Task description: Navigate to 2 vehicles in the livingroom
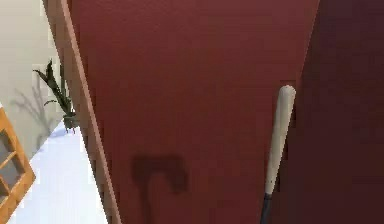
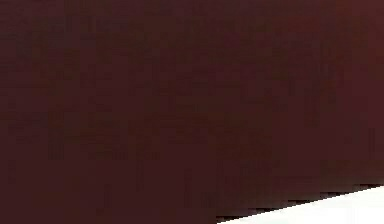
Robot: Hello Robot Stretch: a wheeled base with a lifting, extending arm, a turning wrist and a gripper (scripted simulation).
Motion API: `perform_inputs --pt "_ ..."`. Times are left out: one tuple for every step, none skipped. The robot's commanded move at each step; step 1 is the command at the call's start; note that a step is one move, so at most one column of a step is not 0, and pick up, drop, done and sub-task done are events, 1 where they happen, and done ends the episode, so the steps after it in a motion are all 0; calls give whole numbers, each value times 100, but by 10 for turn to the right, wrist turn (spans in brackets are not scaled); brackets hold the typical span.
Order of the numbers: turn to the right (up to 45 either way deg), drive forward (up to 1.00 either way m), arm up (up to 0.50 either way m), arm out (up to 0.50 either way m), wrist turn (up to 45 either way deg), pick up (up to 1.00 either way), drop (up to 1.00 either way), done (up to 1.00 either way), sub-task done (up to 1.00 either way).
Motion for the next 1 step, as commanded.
perform_inputs --pt "-330 0 0 0 0 0 0 0 0"
